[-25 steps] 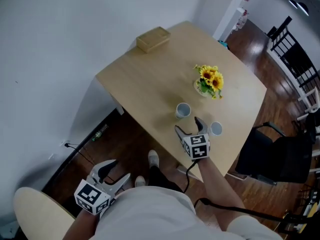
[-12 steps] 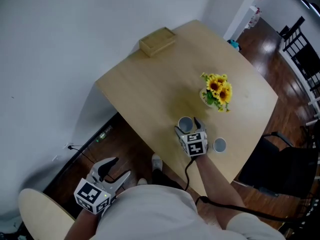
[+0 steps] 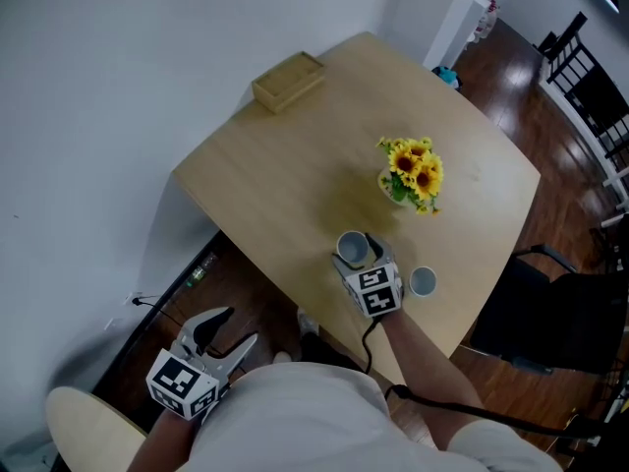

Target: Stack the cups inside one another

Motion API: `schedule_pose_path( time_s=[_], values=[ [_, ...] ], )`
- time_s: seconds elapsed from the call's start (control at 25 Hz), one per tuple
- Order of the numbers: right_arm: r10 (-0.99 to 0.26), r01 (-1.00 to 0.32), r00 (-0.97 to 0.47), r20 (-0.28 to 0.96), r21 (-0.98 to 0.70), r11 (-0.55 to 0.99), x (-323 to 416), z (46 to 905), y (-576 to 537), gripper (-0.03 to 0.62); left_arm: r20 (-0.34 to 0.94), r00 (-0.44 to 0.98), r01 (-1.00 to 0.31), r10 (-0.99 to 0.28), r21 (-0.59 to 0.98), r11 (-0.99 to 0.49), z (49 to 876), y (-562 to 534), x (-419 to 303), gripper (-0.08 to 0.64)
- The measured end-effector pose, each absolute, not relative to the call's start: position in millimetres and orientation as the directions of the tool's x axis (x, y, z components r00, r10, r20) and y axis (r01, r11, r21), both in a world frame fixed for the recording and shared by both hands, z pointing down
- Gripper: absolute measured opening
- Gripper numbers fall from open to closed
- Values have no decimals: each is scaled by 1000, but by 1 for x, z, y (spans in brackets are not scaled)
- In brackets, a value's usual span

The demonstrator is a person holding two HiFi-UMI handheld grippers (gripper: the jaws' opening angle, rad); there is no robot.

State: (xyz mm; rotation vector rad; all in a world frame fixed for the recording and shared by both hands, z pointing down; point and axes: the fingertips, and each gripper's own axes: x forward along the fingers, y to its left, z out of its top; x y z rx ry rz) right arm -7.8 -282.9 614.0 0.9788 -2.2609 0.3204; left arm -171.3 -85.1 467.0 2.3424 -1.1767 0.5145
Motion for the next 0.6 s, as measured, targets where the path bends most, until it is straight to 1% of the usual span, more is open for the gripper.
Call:
schedule_pose_path(
  time_s=[0.28, 0.6],
  values=[
    [-623, -740, -529, 577, 47, 671, 8, 559, -272, 377, 503, 624, -766, -598, 244, -595, 466, -95, -151, 244],
    [-688, -797, -475, 549, 65, 601, 58, 506, -254, 377, 474, 702, -685, -531, 246, -686, 462, -103, -122, 244]
  ],
)
